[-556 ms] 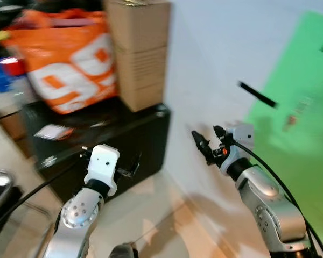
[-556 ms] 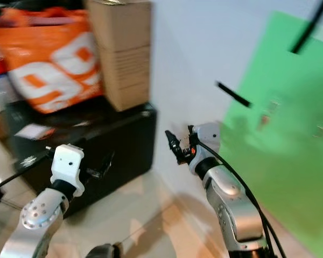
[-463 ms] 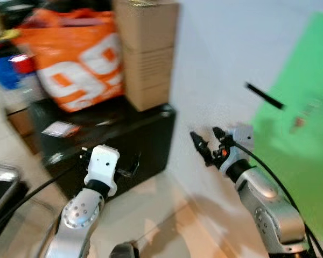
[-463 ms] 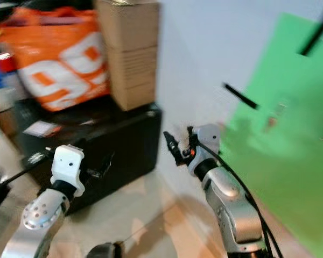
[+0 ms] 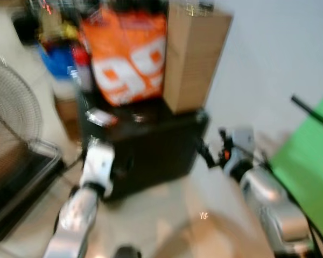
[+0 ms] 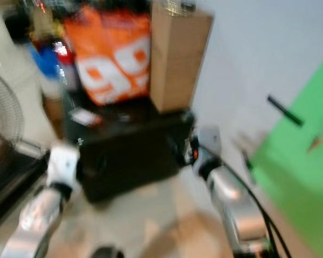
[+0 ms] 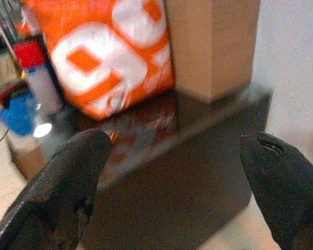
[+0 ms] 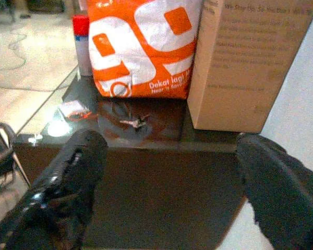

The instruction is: Hang keys on a hook

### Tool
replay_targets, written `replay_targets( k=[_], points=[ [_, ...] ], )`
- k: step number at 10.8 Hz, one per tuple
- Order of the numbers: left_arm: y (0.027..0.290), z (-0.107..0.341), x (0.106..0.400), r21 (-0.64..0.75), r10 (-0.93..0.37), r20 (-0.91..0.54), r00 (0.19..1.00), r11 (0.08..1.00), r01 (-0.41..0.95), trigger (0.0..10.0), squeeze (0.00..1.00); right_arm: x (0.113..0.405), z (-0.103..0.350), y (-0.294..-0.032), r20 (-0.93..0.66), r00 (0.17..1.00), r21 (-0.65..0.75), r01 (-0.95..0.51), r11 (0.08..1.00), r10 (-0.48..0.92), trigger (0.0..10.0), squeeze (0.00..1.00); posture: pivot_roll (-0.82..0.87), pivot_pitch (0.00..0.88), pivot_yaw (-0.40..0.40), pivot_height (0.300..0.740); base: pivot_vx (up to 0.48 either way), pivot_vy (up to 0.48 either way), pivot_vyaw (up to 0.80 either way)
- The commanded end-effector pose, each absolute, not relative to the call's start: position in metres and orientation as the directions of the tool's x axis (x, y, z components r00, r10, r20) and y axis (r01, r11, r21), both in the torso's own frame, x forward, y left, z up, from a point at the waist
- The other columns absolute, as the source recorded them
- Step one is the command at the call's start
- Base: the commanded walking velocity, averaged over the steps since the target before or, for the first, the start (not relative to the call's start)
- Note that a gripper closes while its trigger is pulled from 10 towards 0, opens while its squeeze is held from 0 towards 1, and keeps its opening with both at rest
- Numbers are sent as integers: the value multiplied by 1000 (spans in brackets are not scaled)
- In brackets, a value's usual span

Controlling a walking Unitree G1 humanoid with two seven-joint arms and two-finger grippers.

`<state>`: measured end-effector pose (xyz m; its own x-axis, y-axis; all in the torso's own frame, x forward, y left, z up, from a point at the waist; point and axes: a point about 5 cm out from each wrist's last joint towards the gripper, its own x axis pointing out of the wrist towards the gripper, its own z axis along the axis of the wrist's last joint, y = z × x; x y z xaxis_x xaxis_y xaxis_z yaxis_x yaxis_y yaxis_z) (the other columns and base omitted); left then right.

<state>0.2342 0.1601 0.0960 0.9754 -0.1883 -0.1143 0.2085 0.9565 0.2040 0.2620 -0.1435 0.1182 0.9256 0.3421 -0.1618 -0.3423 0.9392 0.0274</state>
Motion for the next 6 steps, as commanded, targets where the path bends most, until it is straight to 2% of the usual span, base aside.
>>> replay_targets(
  k=[1,3,6],
  points=[
    [158,103,239,220,-188,-84,978,954,203,10000,541,263,112,-155,-204,935,4,-297,955,291,10000,1000,23,0,-39,740,0,0,0],
    [159,105,243,232,-197,-74,978,950,209,10000,545,260,107,-166,-248,935,14,-257,966,253,10000,1000,23,0,-39,740,0,0,0],
    [158,109,245,235,-213,-68,975,946,223,10000,545,258,107,-167,-235,941,19,-247,969,244,10000,1000,18,0,-11,740,0,0,0]
  ],
)
